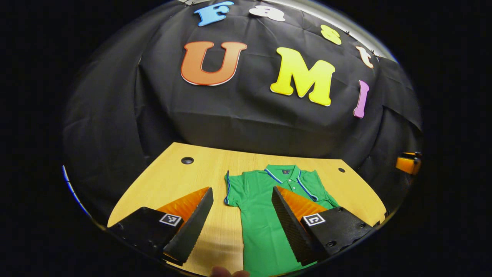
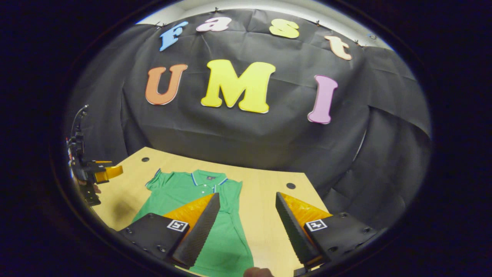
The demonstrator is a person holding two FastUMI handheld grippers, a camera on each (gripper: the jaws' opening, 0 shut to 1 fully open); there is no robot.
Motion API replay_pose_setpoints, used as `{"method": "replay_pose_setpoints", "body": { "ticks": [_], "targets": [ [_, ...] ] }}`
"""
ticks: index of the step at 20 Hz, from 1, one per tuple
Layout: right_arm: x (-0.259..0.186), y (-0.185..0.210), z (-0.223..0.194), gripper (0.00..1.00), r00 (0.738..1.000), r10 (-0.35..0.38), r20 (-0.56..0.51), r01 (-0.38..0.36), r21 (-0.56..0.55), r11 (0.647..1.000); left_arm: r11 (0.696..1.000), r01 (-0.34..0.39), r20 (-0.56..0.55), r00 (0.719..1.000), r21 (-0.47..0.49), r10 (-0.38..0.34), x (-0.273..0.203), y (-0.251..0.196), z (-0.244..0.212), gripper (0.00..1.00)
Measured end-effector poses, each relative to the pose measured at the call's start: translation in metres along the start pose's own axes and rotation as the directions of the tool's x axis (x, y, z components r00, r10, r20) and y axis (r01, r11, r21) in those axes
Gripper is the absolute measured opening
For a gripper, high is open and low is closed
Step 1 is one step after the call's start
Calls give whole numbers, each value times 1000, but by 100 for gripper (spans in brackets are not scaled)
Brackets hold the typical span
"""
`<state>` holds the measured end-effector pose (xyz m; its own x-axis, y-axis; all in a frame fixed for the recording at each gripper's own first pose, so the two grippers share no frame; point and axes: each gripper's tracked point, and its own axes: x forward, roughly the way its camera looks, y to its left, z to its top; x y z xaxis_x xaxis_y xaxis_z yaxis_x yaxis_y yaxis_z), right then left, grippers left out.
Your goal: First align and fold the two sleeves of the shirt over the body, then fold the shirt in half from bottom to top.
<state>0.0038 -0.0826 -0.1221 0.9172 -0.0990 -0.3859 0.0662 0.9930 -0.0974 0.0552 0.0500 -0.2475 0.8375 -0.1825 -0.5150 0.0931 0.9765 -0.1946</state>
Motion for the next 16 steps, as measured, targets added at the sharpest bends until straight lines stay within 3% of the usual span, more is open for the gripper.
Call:
{"method": "replay_pose_setpoints", "body": {
  "ticks": [4, 8, 16],
  "targets": [
    [-22, -26, -14, 93, 998, -58, -38, 58, 3, 998, 1000, 20, -32, 999, -23, -21, 40, 5, -8, 98],
    [-39, -46, -24, 93, 992, -103, -76, 105, 26, 994, 1000, 11, -64, 998, 10, -11, 77, 18, -20, 98],
    [-63, -71, 5, 94, 983, -165, -80, 172, 91, 981, 999, 3, -187, 982, 36, 4, 149, 34, -65, 98]
  ]
}}
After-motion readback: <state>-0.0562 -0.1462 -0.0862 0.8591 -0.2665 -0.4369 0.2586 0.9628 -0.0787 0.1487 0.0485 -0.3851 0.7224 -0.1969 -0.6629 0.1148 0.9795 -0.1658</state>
